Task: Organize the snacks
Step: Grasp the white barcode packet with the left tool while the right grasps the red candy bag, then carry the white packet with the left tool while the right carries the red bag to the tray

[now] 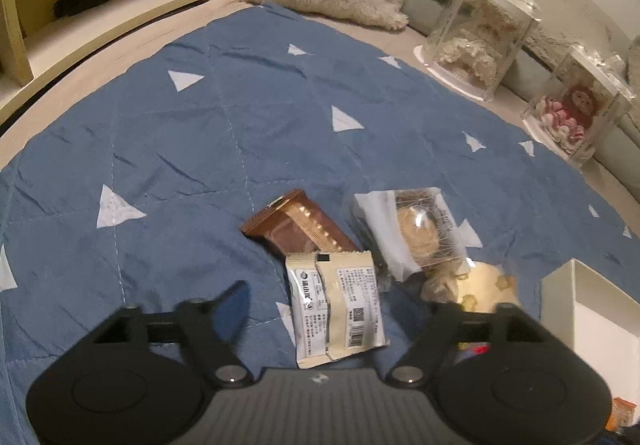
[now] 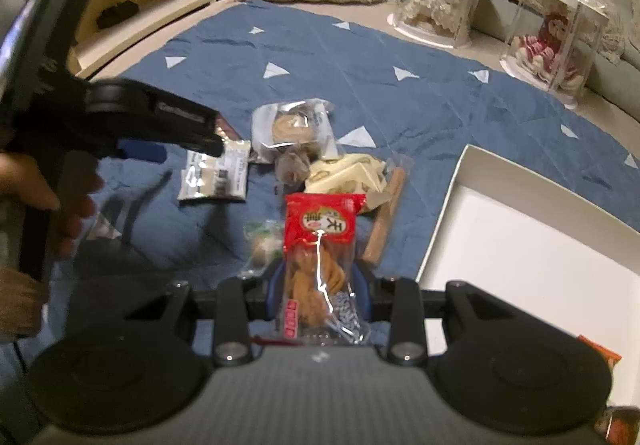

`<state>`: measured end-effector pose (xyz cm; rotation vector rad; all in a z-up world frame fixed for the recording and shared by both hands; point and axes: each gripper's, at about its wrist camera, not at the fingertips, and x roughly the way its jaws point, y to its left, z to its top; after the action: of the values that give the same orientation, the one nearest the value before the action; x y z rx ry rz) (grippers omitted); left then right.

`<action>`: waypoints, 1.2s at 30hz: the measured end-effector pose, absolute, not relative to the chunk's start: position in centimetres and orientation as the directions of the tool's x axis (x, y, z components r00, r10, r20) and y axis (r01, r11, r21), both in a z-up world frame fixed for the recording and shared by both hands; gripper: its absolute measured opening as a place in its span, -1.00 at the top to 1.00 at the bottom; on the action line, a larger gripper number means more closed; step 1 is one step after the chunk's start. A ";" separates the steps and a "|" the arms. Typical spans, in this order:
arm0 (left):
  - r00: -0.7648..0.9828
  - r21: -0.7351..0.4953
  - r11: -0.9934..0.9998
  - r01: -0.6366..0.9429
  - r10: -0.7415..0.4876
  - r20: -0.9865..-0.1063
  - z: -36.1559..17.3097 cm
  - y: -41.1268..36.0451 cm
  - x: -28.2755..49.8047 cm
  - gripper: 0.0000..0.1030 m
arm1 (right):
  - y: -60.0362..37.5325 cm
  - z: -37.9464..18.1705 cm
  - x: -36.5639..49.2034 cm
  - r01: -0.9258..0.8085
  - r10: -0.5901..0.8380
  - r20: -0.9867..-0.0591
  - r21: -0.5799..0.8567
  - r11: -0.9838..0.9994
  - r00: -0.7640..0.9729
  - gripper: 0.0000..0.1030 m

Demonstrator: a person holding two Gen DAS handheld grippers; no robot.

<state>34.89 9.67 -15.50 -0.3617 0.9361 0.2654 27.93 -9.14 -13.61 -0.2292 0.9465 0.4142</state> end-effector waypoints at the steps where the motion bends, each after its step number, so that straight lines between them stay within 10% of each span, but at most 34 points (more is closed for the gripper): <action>1: 0.561 -0.181 0.909 -0.376 0.068 -0.825 -15.8 9.6 35.1 -0.62 | -9.2 -13.5 27.9 -0.441 0.244 -0.820 -0.011 0.898 0.517 0.20; 13: 0.499 -0.073 0.903 -0.423 0.166 -0.851 -18.4 7.0 37.6 -0.84 | -10.4 -14.1 29.8 -0.407 0.250 -0.817 0.021 0.913 0.520 0.20; 21: 0.475 -0.007 0.923 -0.385 0.192 -0.859 -18.2 7.3 37.6 -0.18 | -11.2 -14.2 30.2 -0.385 0.254 -0.813 0.040 0.922 0.524 0.20; 36: 0.614 -0.141 0.952 -0.270 0.058 -0.787 -10.4 6.6 32.3 -0.11 | -11.0 -10.3 27.4 -0.326 0.262 -0.727 0.055 0.944 0.635 0.20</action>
<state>32.30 6.62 -10.40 -0.2567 0.8916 0.1915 27.40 -11.03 -10.32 -0.0843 0.8169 0.3363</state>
